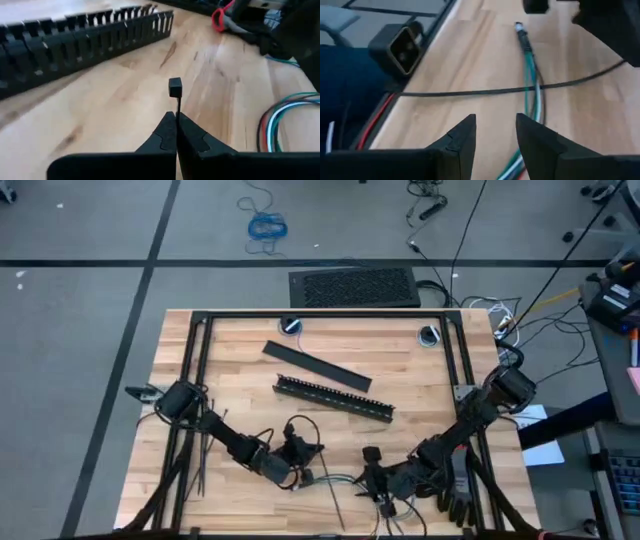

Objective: Ziptie cables
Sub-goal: Wrap the cable wires with the black zip tie

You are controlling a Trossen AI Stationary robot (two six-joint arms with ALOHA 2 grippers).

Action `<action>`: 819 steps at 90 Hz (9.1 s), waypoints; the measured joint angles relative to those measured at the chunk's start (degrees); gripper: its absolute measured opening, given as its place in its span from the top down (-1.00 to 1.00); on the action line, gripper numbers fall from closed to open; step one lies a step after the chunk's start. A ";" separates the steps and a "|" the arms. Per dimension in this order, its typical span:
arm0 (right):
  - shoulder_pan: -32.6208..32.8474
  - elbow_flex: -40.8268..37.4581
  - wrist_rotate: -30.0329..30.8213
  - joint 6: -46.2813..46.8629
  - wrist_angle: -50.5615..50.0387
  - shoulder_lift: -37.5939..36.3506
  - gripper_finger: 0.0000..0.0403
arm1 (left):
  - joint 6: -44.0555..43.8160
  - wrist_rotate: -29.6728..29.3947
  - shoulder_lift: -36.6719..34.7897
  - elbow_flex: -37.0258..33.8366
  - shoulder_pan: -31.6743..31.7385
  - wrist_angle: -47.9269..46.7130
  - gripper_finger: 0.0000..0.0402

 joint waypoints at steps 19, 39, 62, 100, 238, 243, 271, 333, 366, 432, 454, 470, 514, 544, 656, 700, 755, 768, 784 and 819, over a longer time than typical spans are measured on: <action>3.76 -0.02 2.23 2.40 0.03 0.00 0.36 | -0.19 1.90 2.50 2.75 0.09 0.10 1.00; 5.33 -0.02 4.40 4.25 4.81 1.70 0.36 | 0.20 4.90 5.64 5.18 0.12 0.01 1.00; 5.79 -0.02 4.56 5.51 8.74 7.35 0.36 | 1.40 6.09 6.35 6.61 0.04 0.06 1.00; 10.81 15.61 9.61 4.16 -0.02 16.75 0.36 | -3.41 2.83 6.35 8.20 0.11 -0.42 1.00; 15.83 21.63 14.91 -4.73 -2.51 21.64 0.36 | -0.06 6.89 6.31 8.17 -0.47 2.93 1.00; 15.78 22.37 14.87 -4.78 -3.50 21.96 0.36 | -1.49 6.57 6.31 8.17 -0.24 3.03 1.00; 15.74 31.62 17.98 -5.87 -11.28 29.11 0.36 | -4.46 4.75 6.31 8.15 0.86 2.91 1.00; 15.06 32.92 19.41 -10.87 -12.16 29.59 0.35 | -6.14 4.24 6.31 8.15 1.88 3.15 1.00; 15.10 32.66 28.39 -14.25 -9.71 29.73 0.35 | -10.57 4.11 6.31 8.15 1.04 2.96 1.00; 21.85 41.16 29.93 9.55 -43.61 27.94 0.35 | -8.79 7.95 6.31 8.17 -0.17 2.55 1.00; 18.41 40.81 26.29 -0.33 -33.41 30.34 0.36 | -9.30 7.99 6.29 8.17 0.46 2.83 1.00; 16.96 40.74 24.41 -4.15 -30.45 30.51 0.36 | -9.58 8.02 6.29 8.17 0.44 2.83 1.00; 14.08 40.70 17.77 -11.72 -22.44 30.93 0.36 | -9.16 7.97 6.29 8.17 0.44 2.74 1.00; 13.68 40.68 19.99 -13.49 -20.87 30.86 0.54 | -9.05 7.94 6.29 8.17 0.44 2.55 1.00; 6.75 35.38 26.39 16.98 -33.88 19.10 1.00 | 43.50 7.08 6.29 8.20 -0.13 8.04 1.00; -2.45 6.53 7.69 22.10 9.05 10.93 1.00 | 65.15 1.90 6.22 8.34 -1.96 8.00 1.00; -6.61 2.69 1.06 22.31 19.35 10.80 1.00 | 65.89 -5.78 6.22 11.88 -2.31 0.29 1.00; -6.93 2.69 0.68 22.32 19.00 10.81 1.00 | 66.23 -5.84 6.22 12.31 -2.32 -0.27 1.00; -7.44 2.69 -0.28 22.33 18.59 10.82 1.00 | 66.31 -5.84 6.22 12.31 -2.32 -0.27 1.00; -7.76 2.69 -0.04 21.89 18.43 10.82 1.00 | 67.61 -5.86 6.22 12.31 -3.33 -0.23 1.00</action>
